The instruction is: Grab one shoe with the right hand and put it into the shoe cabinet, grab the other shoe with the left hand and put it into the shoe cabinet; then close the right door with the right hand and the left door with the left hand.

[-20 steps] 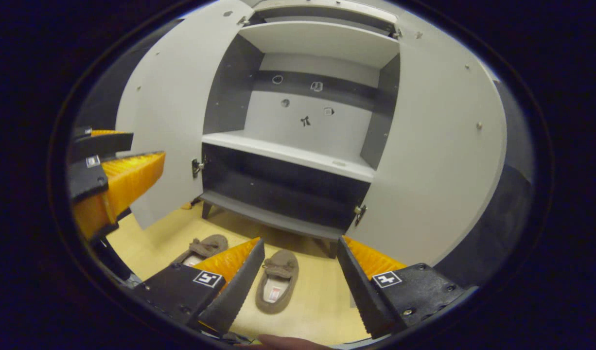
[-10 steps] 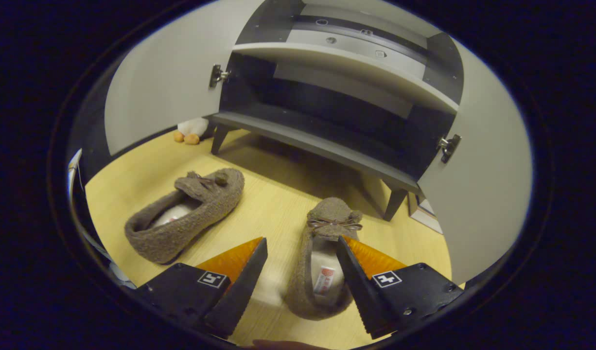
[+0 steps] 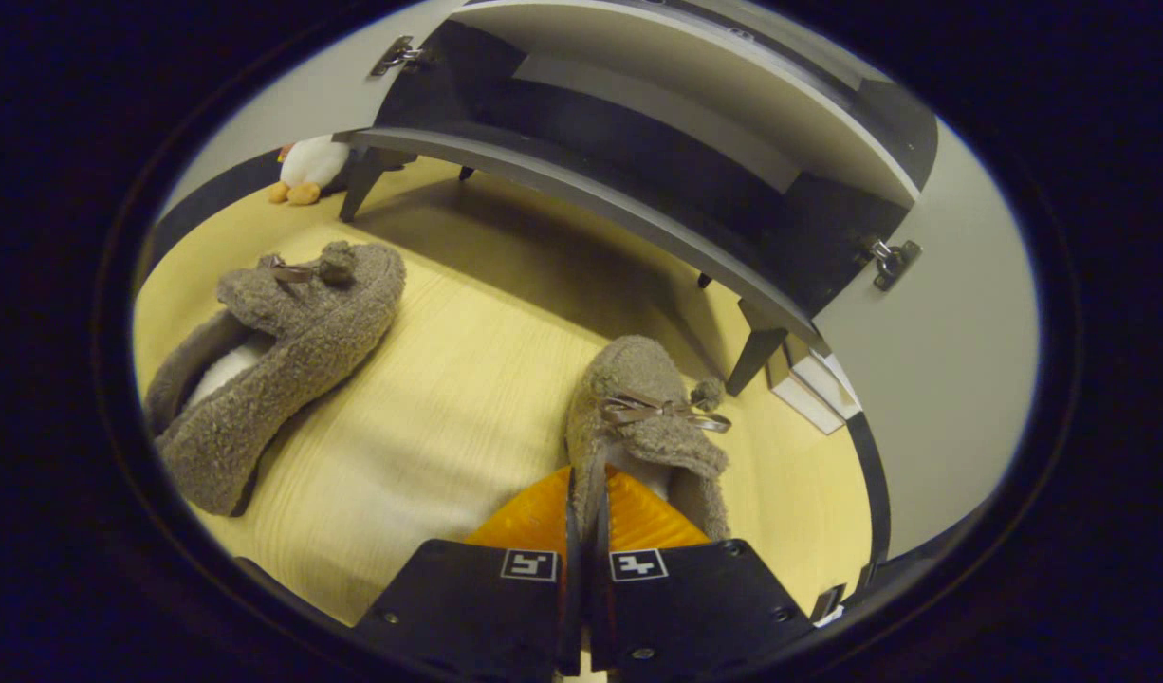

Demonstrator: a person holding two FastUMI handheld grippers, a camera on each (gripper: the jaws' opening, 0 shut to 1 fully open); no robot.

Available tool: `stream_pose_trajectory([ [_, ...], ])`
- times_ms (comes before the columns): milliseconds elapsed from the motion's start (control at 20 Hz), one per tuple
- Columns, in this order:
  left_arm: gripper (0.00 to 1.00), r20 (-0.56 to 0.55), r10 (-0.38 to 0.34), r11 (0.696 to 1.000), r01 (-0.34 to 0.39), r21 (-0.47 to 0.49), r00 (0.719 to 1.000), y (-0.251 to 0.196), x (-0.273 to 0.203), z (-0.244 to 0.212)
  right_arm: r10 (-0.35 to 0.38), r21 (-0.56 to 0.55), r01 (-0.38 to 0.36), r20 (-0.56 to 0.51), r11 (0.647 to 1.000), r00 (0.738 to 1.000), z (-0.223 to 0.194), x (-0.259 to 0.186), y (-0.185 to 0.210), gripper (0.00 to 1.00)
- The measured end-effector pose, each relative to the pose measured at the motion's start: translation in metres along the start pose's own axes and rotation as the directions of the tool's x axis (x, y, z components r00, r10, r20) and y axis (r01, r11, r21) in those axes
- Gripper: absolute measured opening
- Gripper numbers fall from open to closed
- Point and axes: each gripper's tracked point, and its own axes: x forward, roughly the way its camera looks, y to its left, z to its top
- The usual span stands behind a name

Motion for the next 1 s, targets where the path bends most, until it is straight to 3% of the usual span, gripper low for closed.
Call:
stream_pose_trajectory([
  [200, 0.96, 0.024, -0.009, 1.000, 0.009, 0.004, 1.000, 0.000, -0.001, 0.008, -0.016, 0.025, 0.015, 0.031, 1.000, 0.999, 0.016, -0.022, -0.017, 0.06],
  [450, 0.96, 0.054, -0.026, 1.000, 0.026, 0.006, 0.998, -0.002, -0.006, 0.022, -0.029, 0.049, 0.022, 0.135, 0.999, 0.990, 0.069, -0.070, -0.058, 0.06],
  [800, 0.96, 0.125, -0.042, 0.999, 0.040, 0.017, 0.991, -0.004, -0.010, 0.047, -0.064, 0.062, 0.047, 0.313, 0.997, 0.948, 0.188, -0.152, -0.131, 0.06],
  [1000, 0.96, 0.133, 0.002, 1.000, -0.002, 0.002, 0.991, 0.005, -0.018, 0.047, -0.089, 0.070, 0.070, 0.334, 0.995, 0.938, 0.268, -0.163, -0.168, 0.06],
])
